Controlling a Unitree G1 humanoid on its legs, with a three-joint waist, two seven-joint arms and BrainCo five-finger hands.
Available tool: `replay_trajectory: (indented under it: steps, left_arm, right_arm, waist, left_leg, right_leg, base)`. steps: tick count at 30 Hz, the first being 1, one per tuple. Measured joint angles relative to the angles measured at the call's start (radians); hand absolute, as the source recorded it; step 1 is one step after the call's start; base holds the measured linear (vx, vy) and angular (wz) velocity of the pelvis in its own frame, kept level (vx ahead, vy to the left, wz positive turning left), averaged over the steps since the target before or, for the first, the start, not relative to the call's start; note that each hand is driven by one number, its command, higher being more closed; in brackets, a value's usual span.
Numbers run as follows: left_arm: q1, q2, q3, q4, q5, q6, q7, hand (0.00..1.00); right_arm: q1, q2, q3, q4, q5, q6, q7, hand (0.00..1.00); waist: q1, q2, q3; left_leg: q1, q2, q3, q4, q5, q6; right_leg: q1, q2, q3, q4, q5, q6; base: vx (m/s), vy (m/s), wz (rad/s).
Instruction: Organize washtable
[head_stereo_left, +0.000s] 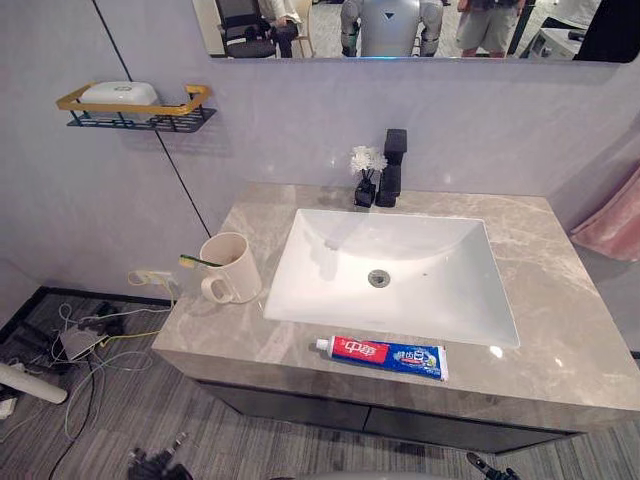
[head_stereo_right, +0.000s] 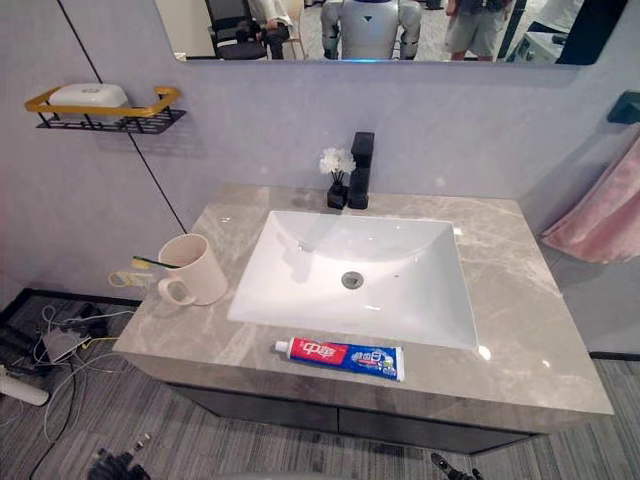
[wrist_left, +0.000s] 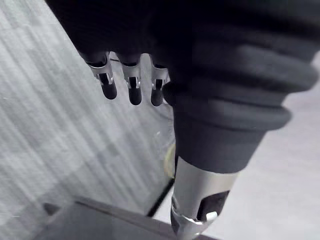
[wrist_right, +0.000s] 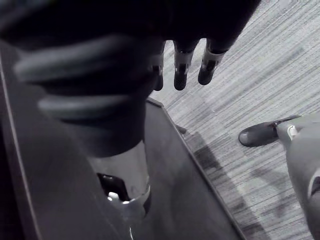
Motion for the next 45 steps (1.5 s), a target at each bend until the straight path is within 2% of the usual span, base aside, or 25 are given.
replay_trajectory:
  steps: [3,9,13,16,18,22,29,32,36,37,43,45]
  left_arm:
    - [0.0,-0.005,-0.003,-0.238,0.002,-0.039,0.039,0.0]
    - [0.006,-0.016,-0.057,-0.549,0.082,-0.065,0.081,0.0]
    - [0.005,-0.009,-0.169,-0.794,0.191,-0.099,0.103,0.0]
    - [0.005,0.005,-0.248,-0.887,0.245,-0.11,0.104,0.0]
    - [0.005,0.048,-0.349,-0.953,0.279,-0.124,0.097,0.0]
    - [0.004,0.133,-0.481,-1.053,0.349,-0.153,0.069,0.0]
    - [-0.026,0.253,-0.736,-1.055,0.481,-0.161,0.002,0.0]
    - [-0.061,0.302,-0.824,-0.995,0.515,-0.168,-0.063,0.0]
    - [-0.067,0.319,-0.897,-0.931,0.552,-0.165,-0.121,0.0]
    - [-0.066,0.323,-0.922,-0.917,0.563,-0.162,-0.139,0.0]
    - [-0.087,0.328,-1.018,-0.802,0.65,-0.146,-0.192,0.0]
    - [-0.11,0.353,-1.044,-0.757,0.684,-0.144,-0.2,0.0]
  right_arm:
    - [0.002,0.01,0.044,0.001,0.0,-0.001,0.002,0.0]
    - [-0.014,0.033,0.085,0.001,0.001,-0.002,0.009,0.0]
    - [-0.01,0.042,0.108,0.003,0.002,-0.002,0.012,0.0]
    - [-0.007,0.041,0.119,0.005,0.002,-0.003,0.013,0.0]
    - [0.003,0.041,0.12,0.013,0.002,-0.005,0.026,0.0]
    - [0.002,0.038,0.151,0.014,0.002,-0.011,0.034,0.0]
    - [-0.002,-0.007,0.21,0.069,0.002,-0.033,0.047,0.0]
    - [-0.004,-0.024,0.234,0.083,0.001,-0.035,0.051,0.0]
    - [-0.01,-0.033,0.239,0.094,0.0,-0.035,0.051,0.0]
    - [-0.011,-0.037,0.242,0.102,0.0,-0.035,0.051,0.0]
    - [-0.008,-0.043,0.258,0.103,0.0,-0.034,0.052,0.0]
    - [-0.012,-0.043,0.259,0.102,0.0,-0.034,0.053,0.0]
  waist:
    - [0.003,-0.003,-0.002]
    - [0.007,-0.005,-0.005]
    - [0.005,-0.009,-0.009]
    - [0.003,-0.01,-0.014]
    - [0.002,-0.006,-0.025]
    - [0.0,0.004,-0.032]
    - [-0.003,0.009,-0.034]
    - [-0.004,0.01,-0.034]
    - [-0.015,0.01,-0.033]
    - [-0.026,0.008,-0.033]
    - [-0.03,0.008,-0.031]
    - [-0.032,0.006,-0.029]
  left_leg:
    - [-0.016,0.0,-0.013,0.012,0.001,-0.001]
    - [-0.024,-0.001,-0.012,0.038,0.0,-0.001]
    - [-0.023,-0.001,-0.014,0.039,0.0,-0.001]
    - [-0.023,-0.001,-0.014,0.038,0.0,0.0]
    - [-0.023,0.0,-0.014,0.037,0.0,0.0]
    - [-0.025,0.0,-0.01,0.037,0.0,0.001]
    - [-0.031,0.002,-0.011,0.034,0.002,-0.002]
    - [-0.043,0.006,-0.01,0.034,0.006,-0.006]
    - [-0.042,0.008,-0.009,0.034,0.006,-0.006]
    - [-0.042,0.008,-0.009,0.034,0.006,-0.006]
    - [-0.041,0.009,0.003,0.029,0.007,-0.005]
    - [-0.034,0.01,0.002,0.01,0.016,-0.003]
  right_leg:
    - [-0.017,-0.009,-0.012,0.042,-0.028,0.0]
    - [-0.013,-0.026,-0.014,0.052,-0.034,0.0]
    - [-0.015,-0.029,-0.013,0.061,-0.034,0.0]
    - [-0.017,-0.028,-0.012,0.065,-0.034,0.0]
    - [-0.019,-0.023,-0.009,0.066,-0.031,-0.002]
    - [-0.032,-0.013,0.01,0.066,-0.025,-0.006]
    - [-0.038,-0.006,0.013,0.065,-0.024,-0.007]
    - [-0.053,-0.001,0.017,0.065,-0.024,-0.008]
    - [-0.054,0.001,0.021,0.063,-0.025,-0.009]
    - [-0.054,0.001,0.022,0.063,-0.025,-0.009]
    - [-0.066,0.005,0.041,0.064,-0.021,-0.015]
    - [-0.067,0.007,0.04,0.057,-0.015,-0.022]
  base:
    - [0.03,-0.014,0.2]
    - [0.0,-0.002,0.02]
    - [-0.05,0.004,0.01]
    - [-0.06,-0.001,0.01]
    - [-0.07,-0.019,-0.02]
    - [-0.06,-0.017,-0.11]
    - [-0.01,-0.005,-0.01]
    - [0.0,-0.017,-0.02]
    - [0.0,-0.011,-0.02]
    - [-0.01,-0.009,-0.04]
    - [-0.03,-0.008,-0.09]
    - [-0.02,-0.006,-0.01]
